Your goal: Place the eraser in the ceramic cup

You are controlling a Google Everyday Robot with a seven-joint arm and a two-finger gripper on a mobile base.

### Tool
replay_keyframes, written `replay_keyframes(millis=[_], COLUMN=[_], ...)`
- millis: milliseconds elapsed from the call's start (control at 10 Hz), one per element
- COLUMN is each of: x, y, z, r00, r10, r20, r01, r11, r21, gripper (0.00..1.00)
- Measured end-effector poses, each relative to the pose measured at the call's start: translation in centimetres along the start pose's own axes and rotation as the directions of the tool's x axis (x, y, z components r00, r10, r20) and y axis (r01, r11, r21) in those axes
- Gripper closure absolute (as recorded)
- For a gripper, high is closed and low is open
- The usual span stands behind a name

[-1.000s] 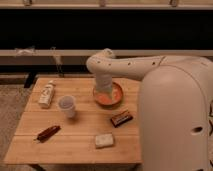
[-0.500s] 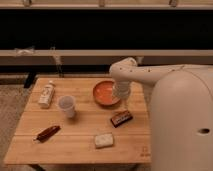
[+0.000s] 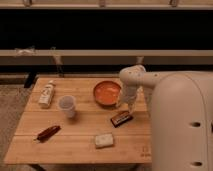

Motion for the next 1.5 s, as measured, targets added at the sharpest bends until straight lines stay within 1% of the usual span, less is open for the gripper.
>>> replay_keyframes(millis=[100,300,600,800,1100,1300,1500], x=[-0.1,0.3,1.1,1.5,1.5,1.4,1.4], y=[-0.8,-1.3,-1.5,-1.0,-0.7,-0.8,-1.0], z=[0.1,0.4,1.0,1.9,3.6,4.3,4.7], r00=[1.0,0.999,0.999,0.999,0.998,0.997,0.997], r10=[0.018,0.033,0.03,0.022,0.013,0.019,0.026], r20=[-0.007,-0.018,-0.029,-0.037,-0.056,-0.069,-0.074], r01=[-0.018,-0.034,-0.03,-0.021,-0.011,-0.016,-0.022], r11=[1.0,0.999,0.999,1.0,0.999,0.999,0.998], r21=[0.0,-0.013,-0.011,0.002,0.034,0.047,0.055], gripper=[0.35,0.35,0.35,0.35,0.35,0.35,0.35])
